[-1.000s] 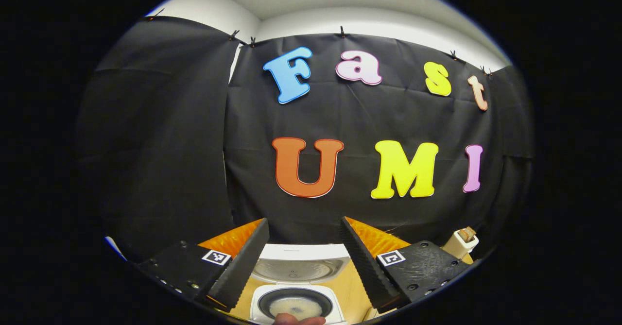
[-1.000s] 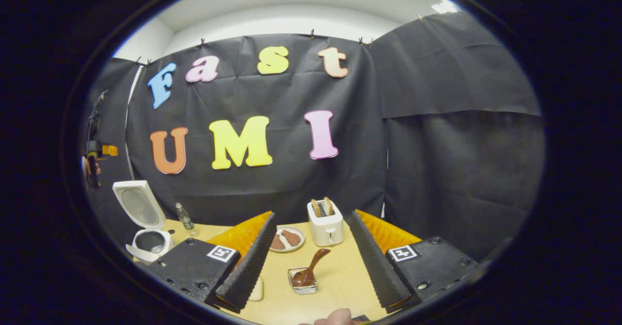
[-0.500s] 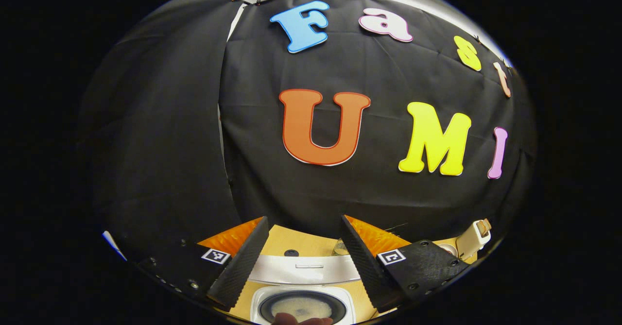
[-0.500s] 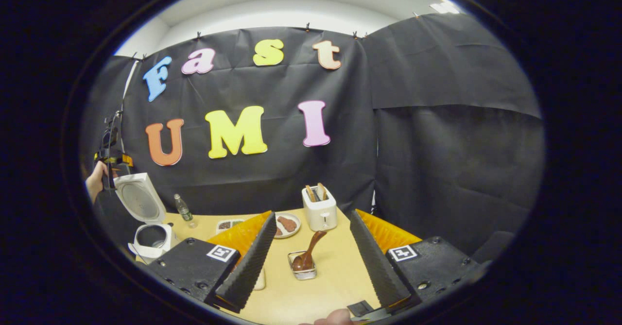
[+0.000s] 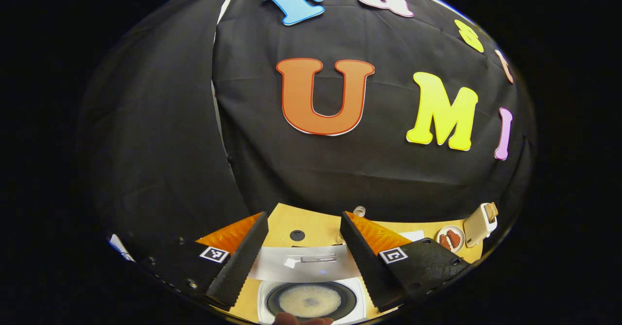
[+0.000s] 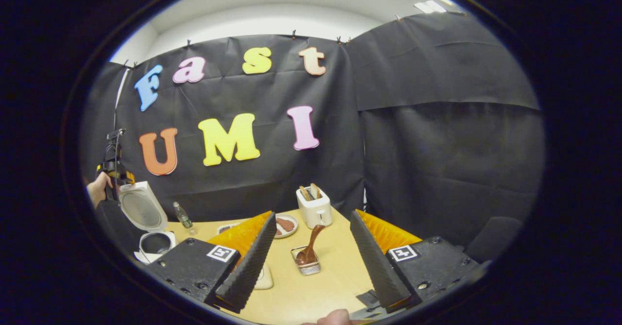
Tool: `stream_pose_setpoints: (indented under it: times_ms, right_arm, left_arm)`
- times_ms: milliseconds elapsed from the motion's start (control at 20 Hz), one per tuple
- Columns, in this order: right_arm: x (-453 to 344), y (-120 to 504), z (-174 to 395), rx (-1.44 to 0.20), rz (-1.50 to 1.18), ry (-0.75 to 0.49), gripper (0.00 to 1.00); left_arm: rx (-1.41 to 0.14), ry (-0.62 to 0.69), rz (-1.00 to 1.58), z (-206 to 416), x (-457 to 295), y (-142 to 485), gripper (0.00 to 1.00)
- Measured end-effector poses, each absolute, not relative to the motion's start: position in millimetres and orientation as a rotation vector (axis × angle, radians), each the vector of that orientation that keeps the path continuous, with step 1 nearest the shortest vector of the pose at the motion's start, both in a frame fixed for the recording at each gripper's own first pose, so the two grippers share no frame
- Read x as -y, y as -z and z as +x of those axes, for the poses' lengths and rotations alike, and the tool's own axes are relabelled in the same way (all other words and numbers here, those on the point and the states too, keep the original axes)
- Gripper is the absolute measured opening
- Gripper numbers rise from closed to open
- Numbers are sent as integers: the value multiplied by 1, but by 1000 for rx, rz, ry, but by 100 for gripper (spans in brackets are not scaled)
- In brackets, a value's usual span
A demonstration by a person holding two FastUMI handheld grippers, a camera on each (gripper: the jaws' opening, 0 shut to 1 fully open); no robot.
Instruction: Close the left gripper, press the button to open the rice cooker; take a wooden spoon from the chopstick holder with the right hand, scoop a spoonful of rice and pour it into the rice cooker, then put the wooden spoon back into the chopstick holder.
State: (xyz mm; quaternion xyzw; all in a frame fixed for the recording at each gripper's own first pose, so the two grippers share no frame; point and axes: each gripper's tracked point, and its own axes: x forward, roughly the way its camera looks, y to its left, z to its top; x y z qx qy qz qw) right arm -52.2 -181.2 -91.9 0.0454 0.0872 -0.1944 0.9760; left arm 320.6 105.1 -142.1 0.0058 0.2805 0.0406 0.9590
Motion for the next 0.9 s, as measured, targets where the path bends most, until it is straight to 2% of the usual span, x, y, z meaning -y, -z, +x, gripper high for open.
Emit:
stream_pose_setpoints:
  times_ms: [400, 600, 900]
  right_arm:
    - [158, 74, -42, -136, 71, 315, 98]
    - [142, 85, -43, -153, 70, 265, 97]
    - [119, 106, -27, -212, 52, 158, 98]
  left_arm:
    - [-665, -18, -23, 255, -88, 158, 97]
    - [-745, 36, -71, 204, -63, 188, 96]
    - [-842, 23, -73, 148, -56, 239, 97]
